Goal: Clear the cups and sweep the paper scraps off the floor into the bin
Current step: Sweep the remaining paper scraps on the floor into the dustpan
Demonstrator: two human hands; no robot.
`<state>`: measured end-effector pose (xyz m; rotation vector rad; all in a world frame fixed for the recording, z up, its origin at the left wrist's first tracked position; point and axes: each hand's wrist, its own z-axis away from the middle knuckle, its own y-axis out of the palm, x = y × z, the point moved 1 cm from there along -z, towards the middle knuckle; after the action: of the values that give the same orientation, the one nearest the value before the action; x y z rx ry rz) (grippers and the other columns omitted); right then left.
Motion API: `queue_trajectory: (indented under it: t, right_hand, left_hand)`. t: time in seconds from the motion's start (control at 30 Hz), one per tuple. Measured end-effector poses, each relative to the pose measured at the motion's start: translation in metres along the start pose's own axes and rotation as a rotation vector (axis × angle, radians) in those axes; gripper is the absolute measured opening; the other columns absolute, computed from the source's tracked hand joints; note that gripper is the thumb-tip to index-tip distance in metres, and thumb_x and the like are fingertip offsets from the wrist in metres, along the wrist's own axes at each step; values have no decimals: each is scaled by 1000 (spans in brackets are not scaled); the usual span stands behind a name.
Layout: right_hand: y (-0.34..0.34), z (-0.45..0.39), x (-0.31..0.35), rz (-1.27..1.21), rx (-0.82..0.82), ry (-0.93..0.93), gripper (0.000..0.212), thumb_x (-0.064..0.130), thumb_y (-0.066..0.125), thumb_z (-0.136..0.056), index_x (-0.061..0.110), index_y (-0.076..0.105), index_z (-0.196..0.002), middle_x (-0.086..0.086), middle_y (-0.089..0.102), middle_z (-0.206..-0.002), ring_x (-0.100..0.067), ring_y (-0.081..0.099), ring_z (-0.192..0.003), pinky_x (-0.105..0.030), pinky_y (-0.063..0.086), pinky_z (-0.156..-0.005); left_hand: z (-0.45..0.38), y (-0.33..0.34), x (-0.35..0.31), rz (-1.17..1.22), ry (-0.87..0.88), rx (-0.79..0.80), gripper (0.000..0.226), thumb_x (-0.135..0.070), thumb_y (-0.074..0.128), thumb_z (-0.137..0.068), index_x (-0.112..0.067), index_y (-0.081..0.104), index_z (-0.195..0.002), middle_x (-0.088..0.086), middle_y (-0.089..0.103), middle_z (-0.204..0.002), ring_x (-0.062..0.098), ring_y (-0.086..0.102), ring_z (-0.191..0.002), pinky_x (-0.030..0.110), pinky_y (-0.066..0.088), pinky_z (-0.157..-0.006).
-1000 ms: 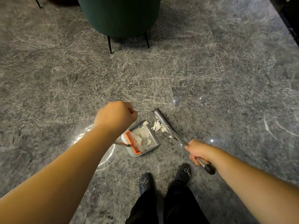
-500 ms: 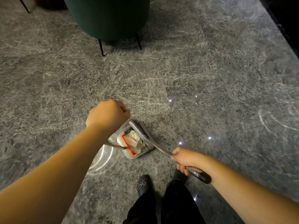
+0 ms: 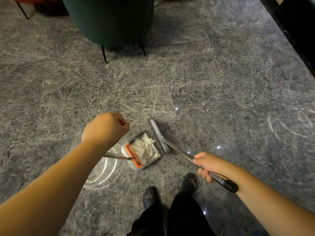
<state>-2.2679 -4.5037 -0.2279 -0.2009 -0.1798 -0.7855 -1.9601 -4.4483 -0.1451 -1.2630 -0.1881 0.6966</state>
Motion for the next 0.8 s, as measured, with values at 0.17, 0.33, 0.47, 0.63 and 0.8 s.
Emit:
queue_trajectory:
  t: [0.17,0.33,0.47,0.63,0.8]
  right_hand:
    - [-6,-8,1,18,-39,-8,15,20,40,-102,19,41,-118,-5,42,-61,-5,34,-35,-15,31,-34]
    - [4,-31,4,49,-77,3,22,19,39,-102,17,40,-124,-7,42,-58,-9,34,-35,-15,31,-35]
    - [21,-41,17,183,-61,-30,30,19,37,-103,5,41,-128,-9,46,-57,-16,40,-43,-23,34,-38]
    - [46,-40,27,421,-2,-31,34,11,39,-102,-3,39,-133,-10,50,-65,-17,45,-48,-25,40,-43]
    - [77,-38,18,464,37,-30,33,11,40,-101,6,36,-133,-10,54,-69,-17,48,-49,-29,44,-48]
  left_hand:
    - [8,-2,15,11,-24,17,18,-42,59,-90,-30,66,-78,-10,64,-72,16,56,-71,27,41,-62]
    - [14,-1,20,-22,-26,44,19,-42,59,-88,-30,67,-76,-10,64,-71,15,58,-72,29,46,-66]
    - [12,1,21,-11,-54,70,20,-40,58,-88,-29,65,-74,-10,64,-70,16,58,-73,30,50,-68]
    - [12,2,30,7,-86,72,19,-42,58,-88,-30,64,-74,-10,63,-70,14,59,-70,29,47,-66]
    - [19,4,28,-11,-59,24,18,-41,56,-90,-30,67,-83,-11,61,-70,14,57,-67,22,35,-53]
